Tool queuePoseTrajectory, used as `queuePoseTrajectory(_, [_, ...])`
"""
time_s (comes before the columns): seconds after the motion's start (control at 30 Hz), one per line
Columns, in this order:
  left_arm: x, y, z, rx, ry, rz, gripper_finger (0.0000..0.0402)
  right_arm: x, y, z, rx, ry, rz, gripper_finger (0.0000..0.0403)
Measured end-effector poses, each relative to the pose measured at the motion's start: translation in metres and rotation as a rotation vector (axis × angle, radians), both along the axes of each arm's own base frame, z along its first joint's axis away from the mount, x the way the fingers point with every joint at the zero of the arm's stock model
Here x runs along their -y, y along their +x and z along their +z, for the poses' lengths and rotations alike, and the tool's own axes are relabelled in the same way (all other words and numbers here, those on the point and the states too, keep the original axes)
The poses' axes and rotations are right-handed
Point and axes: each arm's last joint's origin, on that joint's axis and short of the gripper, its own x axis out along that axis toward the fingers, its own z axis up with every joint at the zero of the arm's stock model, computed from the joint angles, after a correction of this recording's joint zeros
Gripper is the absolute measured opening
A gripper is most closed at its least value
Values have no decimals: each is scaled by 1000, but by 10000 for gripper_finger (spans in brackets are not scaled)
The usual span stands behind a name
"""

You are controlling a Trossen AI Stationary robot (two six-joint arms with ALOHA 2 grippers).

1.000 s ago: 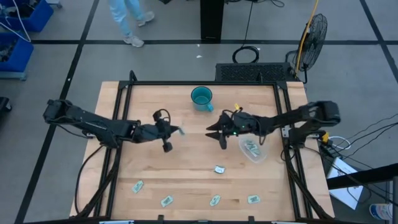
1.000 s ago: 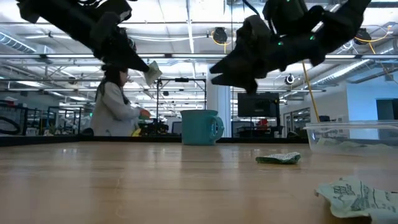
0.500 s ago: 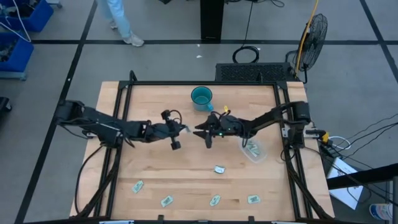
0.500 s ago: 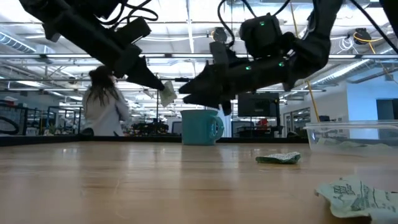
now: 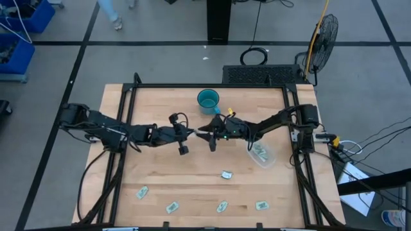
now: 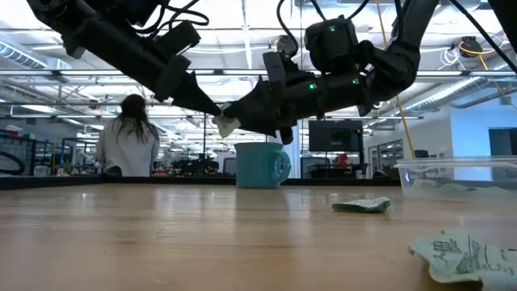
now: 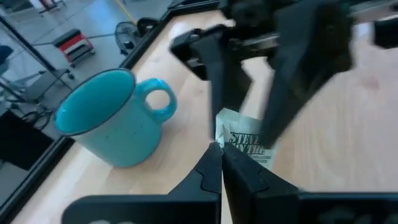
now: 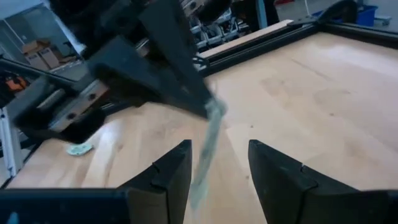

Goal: Pick and place Stevia / Truvia into bins
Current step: Put the white stevia packet into the transparent container

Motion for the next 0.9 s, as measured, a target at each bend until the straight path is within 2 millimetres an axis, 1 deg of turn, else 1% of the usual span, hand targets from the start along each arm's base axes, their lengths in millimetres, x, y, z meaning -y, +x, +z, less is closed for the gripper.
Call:
queuePoseTrajectory(0.13, [0,1,2,24,-3,-10,17,5,-1,0,-7,-37,-5,150])
queuePoseTrajectory(0.2, [1,2,3,35,-9,-23,13,6,-1,-1,-12,-51,-5,147])
queuePoseTrajectory(0.27, [1,2,4,46,-15,-34,6,6,-1,0,-13,-72,1,134])
queuePoseTrajectory(0.37, [1,2,4,47,-17,-32,8,5,-1,0,-13,-149,62,99])
queuePoseTrajectory(0.5, [1,2,3,40,-19,-33,38,4,0,2,-3,-246,86,28])
queuePoseTrajectory(0.57, [1,2,3,38,-27,-29,54,4,0,1,-8,-269,90,8])
queuePoseTrajectory(0.8, [1,1,2,34,-38,-23,98,4,-1,-1,-32,-269,94,3])
queuePoseTrajectory(0.9, [1,1,1,15,-36,-20,113,3,-3,-8,-106,-255,103,3])
